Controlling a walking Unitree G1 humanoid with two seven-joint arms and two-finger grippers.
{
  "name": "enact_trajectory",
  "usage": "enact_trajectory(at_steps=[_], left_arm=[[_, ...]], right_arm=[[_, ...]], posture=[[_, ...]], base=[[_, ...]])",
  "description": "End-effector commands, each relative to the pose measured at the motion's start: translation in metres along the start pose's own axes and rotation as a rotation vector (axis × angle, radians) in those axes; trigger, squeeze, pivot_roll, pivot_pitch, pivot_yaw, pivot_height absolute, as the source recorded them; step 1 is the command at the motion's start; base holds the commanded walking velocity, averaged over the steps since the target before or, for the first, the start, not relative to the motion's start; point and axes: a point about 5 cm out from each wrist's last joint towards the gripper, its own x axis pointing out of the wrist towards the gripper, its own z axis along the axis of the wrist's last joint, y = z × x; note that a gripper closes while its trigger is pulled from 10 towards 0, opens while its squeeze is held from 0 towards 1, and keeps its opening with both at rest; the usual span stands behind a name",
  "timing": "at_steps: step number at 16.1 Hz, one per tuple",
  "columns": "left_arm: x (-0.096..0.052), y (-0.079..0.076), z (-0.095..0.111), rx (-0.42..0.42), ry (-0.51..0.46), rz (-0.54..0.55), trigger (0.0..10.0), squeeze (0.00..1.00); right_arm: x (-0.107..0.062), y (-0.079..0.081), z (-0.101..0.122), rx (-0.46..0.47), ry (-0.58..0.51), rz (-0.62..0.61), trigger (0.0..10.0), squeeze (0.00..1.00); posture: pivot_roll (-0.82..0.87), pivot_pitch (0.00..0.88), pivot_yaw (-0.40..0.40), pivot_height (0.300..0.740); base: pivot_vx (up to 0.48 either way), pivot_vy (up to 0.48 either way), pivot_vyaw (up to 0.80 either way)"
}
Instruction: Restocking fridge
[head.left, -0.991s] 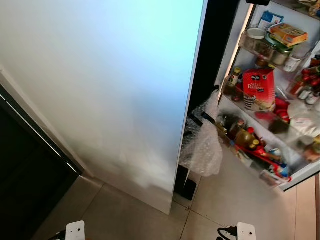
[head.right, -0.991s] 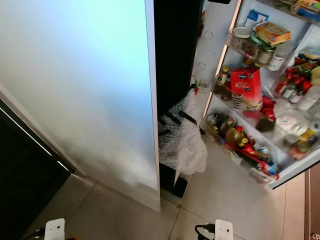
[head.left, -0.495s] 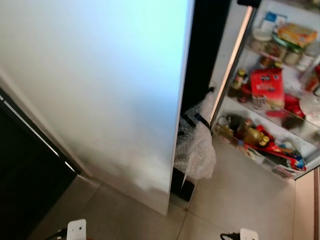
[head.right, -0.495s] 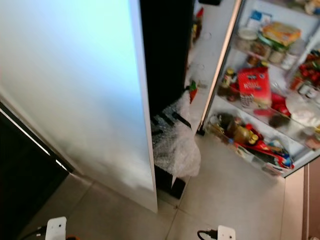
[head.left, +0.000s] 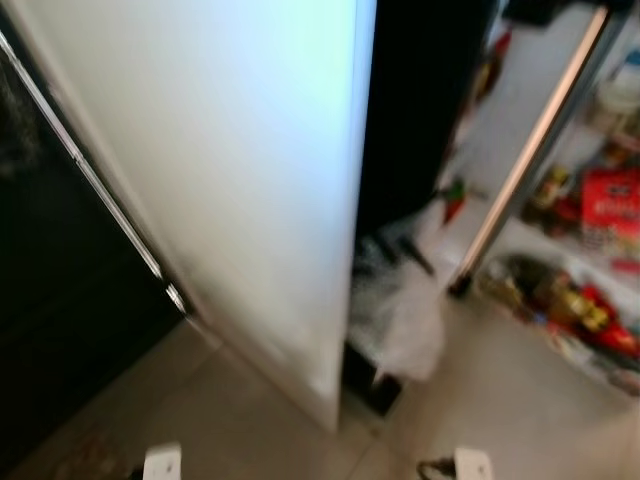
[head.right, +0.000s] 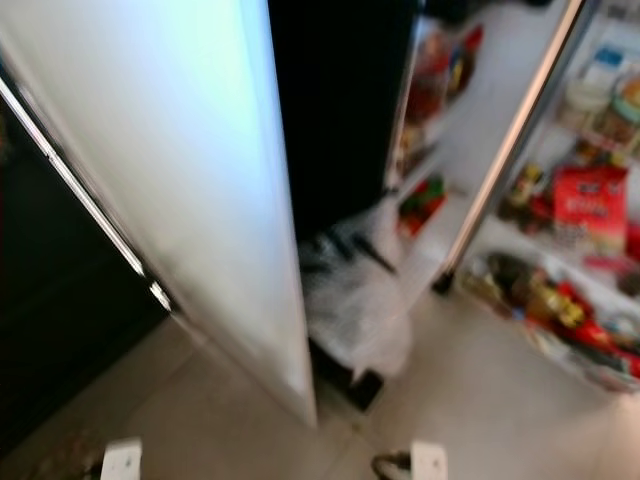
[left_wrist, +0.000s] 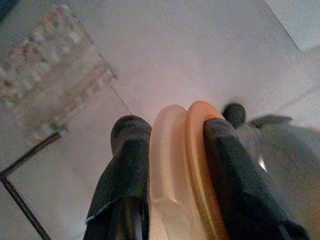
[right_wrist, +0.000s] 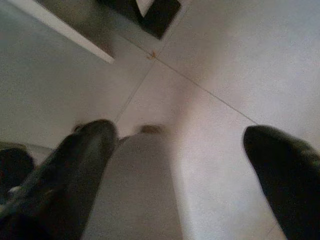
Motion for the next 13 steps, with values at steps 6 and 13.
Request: enact_trajectory(at_steps=[6,13], left_arm=[[0.001,-0.002,0.004,0.004,-0.010,-0.008,10.0,0.00],[0.000,-0.002,0.004,0.002,-0.011,-0.009,10.0,0.00]], right_arm=[[-0.003,0.011,-0.019,-0.051,0.052,0.018,10.0,0.00],[-0.005,0.009,-0.023,-0.070,0.055,0.019,10.0,0.00]], posture=[[-0.04,0.144,0.019,0.740],[-0.04,0.153,0.019,0.740]], base=[[0.000,-0.375,0.34],[0.000,-0.375,0.46]])
